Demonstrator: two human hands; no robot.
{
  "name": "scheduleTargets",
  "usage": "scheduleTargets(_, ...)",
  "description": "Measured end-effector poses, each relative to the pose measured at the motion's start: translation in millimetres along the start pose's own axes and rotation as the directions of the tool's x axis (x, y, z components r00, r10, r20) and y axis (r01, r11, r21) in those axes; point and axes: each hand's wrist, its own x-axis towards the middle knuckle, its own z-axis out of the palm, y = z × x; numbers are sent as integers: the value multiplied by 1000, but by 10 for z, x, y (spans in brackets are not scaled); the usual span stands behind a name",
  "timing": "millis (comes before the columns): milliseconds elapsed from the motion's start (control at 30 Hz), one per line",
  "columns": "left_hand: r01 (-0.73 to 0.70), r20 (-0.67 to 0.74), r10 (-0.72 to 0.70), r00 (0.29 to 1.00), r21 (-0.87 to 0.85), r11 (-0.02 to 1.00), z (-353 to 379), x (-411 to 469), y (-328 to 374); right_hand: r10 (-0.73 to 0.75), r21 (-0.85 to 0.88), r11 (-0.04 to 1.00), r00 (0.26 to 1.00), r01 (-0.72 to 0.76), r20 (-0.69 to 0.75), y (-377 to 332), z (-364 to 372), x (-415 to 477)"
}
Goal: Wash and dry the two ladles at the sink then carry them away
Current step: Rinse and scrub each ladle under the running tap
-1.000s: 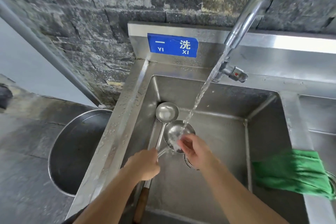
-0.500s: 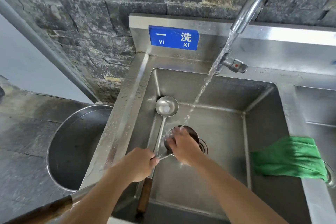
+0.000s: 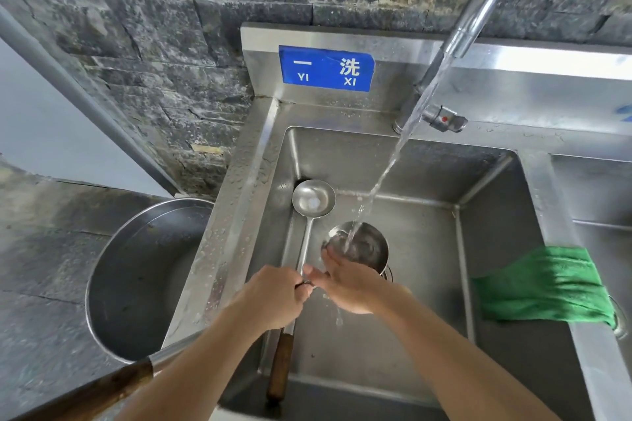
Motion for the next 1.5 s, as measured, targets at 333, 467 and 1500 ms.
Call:
scheduleTargets(333,18,-95,-12,995,65,998,-140,18,34,-19,-77,997,998,14,-62,24,-122,58)
scheduleTargets(467,48,-60,-41,997,128,991,-213,-25,-117,1,-116,993,994,-13,-106,186,-74,7)
scheduleTargets(1500,166,-82,-169,982,-42,985,-356,-62,-52,444,463,865,726,-195,-525,604,-64,-121)
